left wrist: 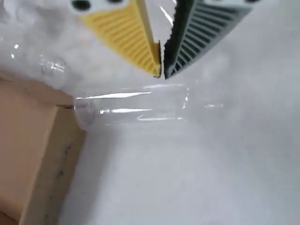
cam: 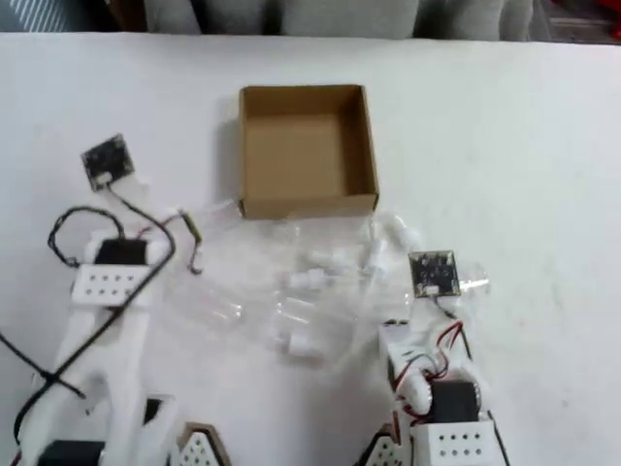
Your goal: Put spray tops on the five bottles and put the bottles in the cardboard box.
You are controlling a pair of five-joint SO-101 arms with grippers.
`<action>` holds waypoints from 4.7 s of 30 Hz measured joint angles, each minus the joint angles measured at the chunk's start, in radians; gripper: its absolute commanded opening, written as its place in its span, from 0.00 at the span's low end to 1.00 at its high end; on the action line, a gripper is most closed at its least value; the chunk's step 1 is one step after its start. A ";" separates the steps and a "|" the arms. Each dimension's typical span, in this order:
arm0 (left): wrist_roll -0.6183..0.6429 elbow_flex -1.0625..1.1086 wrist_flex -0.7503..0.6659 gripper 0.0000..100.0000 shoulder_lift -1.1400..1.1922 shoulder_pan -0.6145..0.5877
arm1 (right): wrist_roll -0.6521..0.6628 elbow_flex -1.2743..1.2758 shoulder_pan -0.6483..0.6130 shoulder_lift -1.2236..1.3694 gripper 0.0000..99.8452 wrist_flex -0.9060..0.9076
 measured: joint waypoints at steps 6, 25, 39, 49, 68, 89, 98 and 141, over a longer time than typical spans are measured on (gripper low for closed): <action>0.104 -0.002 -0.041 0.03 0.164 0.034 | 0.000 0.000 0.000 0.000 0.02 0.000; 0.172 -0.258 -0.066 0.03 0.597 -0.075 | 0.000 0.000 0.000 0.000 0.02 0.000; 0.175 -0.588 0.061 0.03 0.848 -0.161 | 0.000 0.000 0.000 0.000 0.02 0.000; 0.252 -0.735 0.219 0.15 0.856 -0.173 | 0.000 0.000 0.000 0.000 0.02 0.000; 0.440 -0.799 0.295 0.38 0.807 -0.107 | 0.000 0.000 0.000 0.000 0.02 0.000; 0.545 -0.680 0.054 0.38 0.804 -0.117 | 0.000 0.000 0.000 0.000 0.02 0.000; 0.543 -0.858 0.130 0.37 0.990 -0.118 | 0.000 0.000 0.000 0.000 0.02 0.000; -0.046 -1.168 0.281 0.02 1.211 -0.104 | 0.436 -0.021 0.285 -0.017 0.02 -0.081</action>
